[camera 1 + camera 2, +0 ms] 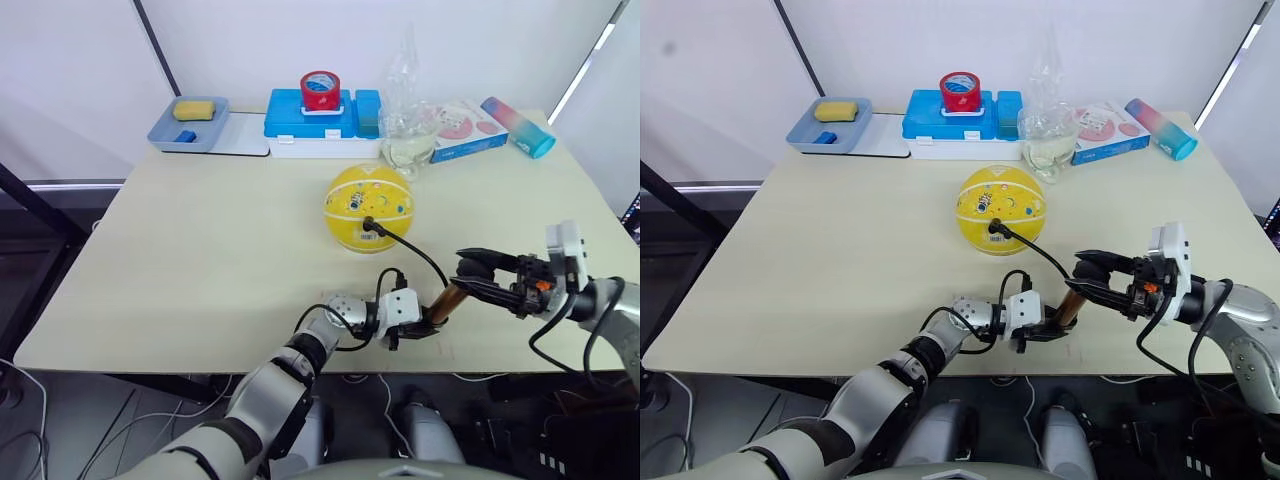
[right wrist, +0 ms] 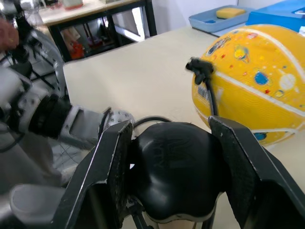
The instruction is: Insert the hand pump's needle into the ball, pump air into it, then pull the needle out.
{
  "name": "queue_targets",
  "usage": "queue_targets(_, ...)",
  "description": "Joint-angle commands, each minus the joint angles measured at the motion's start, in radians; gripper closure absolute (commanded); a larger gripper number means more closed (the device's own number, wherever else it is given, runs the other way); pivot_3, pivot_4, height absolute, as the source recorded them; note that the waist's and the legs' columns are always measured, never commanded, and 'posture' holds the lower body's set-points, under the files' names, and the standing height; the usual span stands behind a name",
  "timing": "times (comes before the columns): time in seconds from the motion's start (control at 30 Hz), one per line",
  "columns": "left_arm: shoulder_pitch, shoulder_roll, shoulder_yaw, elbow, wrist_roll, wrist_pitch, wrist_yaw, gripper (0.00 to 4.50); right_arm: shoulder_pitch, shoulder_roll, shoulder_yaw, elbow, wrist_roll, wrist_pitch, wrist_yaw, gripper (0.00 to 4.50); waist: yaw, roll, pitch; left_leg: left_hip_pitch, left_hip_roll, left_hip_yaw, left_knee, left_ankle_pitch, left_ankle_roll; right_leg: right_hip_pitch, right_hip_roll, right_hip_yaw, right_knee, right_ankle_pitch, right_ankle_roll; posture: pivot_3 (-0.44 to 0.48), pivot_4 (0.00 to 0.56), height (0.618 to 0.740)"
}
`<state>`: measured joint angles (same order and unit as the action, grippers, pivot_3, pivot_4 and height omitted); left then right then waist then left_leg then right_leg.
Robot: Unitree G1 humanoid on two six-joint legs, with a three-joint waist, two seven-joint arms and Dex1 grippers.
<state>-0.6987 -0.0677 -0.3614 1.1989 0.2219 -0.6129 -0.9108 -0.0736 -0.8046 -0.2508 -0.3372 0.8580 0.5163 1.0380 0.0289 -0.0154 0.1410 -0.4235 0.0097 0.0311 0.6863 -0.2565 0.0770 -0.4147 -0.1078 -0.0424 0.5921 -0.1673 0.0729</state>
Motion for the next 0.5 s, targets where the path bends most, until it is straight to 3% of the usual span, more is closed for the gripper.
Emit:
queue_targets(0.03, 0.033, 0.022, -0.032, 0.046, 0.047, 0.024, -0.017, 3.35, -0.053, -0.069, -0.150, -0.047, 0.140, 0.083, -0.022, 2.45, 0.001, 0.000, 0.000, 0.000, 0.000, 0.000, 0.000, 0.000, 0.000, 0.000, 0.000, 0.000, 0.000, 0.000, 0.000, 0.000, 0.150, 0.739)
queue_targets(0.27, 0.032, 0.021, -0.033, 0.049, 0.049, 0.026, -0.017, 3.35, -0.152, -0.174, -0.311, -0.028, 0.344, 0.225, -0.079, 2.45, 0.004, 0.000, 0.000, -0.001, 0.000, 0.000, 0.000, 0.000, 0.000, -0.001, 0.000, 0.000, 0.000, 0.000, 0.000, 0.000, 0.150, 0.739)
queue_targets(0.5, 0.027, 0.018, -0.034, 0.052, 0.050, 0.026, -0.015, 3.35, -0.149, -0.165, -0.280, -0.059, 0.341, 0.256, -0.106, 2.45, 0.007, 0.000, 0.001, -0.003, 0.000, 0.000, 0.000, 0.000, 0.000, -0.002, 0.000, 0.000, -0.001, 0.000, 0.000, 0.000, 0.150, 0.739)
